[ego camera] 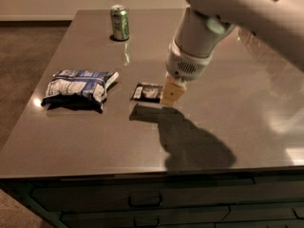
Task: Move rxbar chocolate near green can
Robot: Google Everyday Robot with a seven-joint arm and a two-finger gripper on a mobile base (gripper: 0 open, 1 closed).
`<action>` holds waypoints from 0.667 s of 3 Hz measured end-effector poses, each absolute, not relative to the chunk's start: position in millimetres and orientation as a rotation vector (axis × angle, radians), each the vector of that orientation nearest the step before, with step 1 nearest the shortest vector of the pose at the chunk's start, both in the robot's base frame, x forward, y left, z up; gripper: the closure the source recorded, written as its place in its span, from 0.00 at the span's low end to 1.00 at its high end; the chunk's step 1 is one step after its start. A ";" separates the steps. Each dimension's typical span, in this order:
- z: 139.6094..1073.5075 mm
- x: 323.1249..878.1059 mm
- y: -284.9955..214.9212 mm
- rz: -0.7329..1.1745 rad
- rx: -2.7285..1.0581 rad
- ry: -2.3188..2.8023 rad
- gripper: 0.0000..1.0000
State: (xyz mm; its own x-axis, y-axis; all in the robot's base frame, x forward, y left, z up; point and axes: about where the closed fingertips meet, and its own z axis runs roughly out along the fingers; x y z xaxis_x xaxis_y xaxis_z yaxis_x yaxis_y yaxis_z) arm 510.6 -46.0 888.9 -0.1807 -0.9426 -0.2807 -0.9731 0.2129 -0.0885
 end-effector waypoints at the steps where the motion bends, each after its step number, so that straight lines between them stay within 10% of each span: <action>1: 912.6 544.0 -57.0 0.150 -1.620 2.301 1.00; 2: 912.6 544.0 -56.9 0.150 -1.620 2.301 1.00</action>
Offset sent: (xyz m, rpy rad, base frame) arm 0.0253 -0.0089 0.0163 0.0235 -0.0123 -0.1060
